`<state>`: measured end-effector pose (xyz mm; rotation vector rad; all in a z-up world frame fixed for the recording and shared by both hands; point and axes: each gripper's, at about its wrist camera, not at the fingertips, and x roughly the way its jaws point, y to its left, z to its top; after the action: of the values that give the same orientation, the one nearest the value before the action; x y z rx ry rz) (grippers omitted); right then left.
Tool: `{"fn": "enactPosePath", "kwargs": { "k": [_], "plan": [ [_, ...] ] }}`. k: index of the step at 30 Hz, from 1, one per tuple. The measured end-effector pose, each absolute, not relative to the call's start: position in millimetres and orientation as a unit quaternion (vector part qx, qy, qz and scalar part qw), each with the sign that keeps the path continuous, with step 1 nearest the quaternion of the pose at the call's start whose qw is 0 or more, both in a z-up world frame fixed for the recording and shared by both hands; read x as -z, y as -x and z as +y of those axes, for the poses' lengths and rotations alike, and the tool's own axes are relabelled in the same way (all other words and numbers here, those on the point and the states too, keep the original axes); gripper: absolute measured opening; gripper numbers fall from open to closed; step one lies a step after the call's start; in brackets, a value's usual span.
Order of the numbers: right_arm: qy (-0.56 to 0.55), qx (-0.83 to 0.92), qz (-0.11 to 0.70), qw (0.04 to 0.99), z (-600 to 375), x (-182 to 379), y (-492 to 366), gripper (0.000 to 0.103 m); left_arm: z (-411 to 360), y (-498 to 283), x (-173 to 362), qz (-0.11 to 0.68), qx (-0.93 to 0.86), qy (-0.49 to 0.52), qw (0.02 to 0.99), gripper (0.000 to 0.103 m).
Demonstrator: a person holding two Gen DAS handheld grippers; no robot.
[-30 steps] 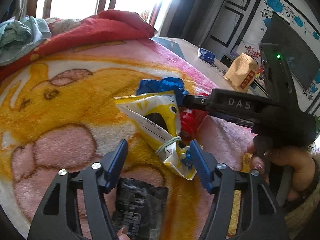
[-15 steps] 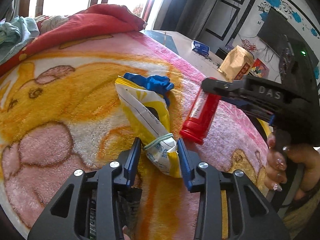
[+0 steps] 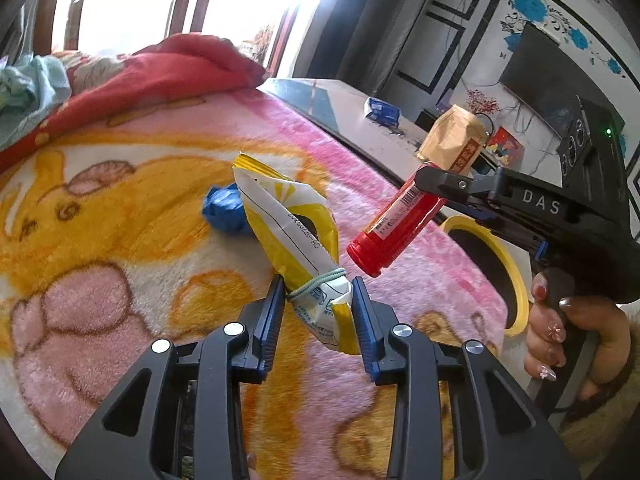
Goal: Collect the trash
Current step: 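Carry the yellow wrapper with the left tool while the right tool carries the red tube to the bin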
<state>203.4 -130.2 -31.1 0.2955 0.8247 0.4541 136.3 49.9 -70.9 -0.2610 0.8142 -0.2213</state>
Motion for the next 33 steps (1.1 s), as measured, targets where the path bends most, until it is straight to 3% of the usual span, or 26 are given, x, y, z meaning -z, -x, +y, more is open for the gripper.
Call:
{"fn": "enactPosePath", "kwargs": {
  "k": [33],
  "plan": [
    [-0.173,-0.101,0.340,0.919,-270,1,-187,0.027,-55,-154,39,0.366,0.199,0.068,0.907,0.032]
  ]
}}
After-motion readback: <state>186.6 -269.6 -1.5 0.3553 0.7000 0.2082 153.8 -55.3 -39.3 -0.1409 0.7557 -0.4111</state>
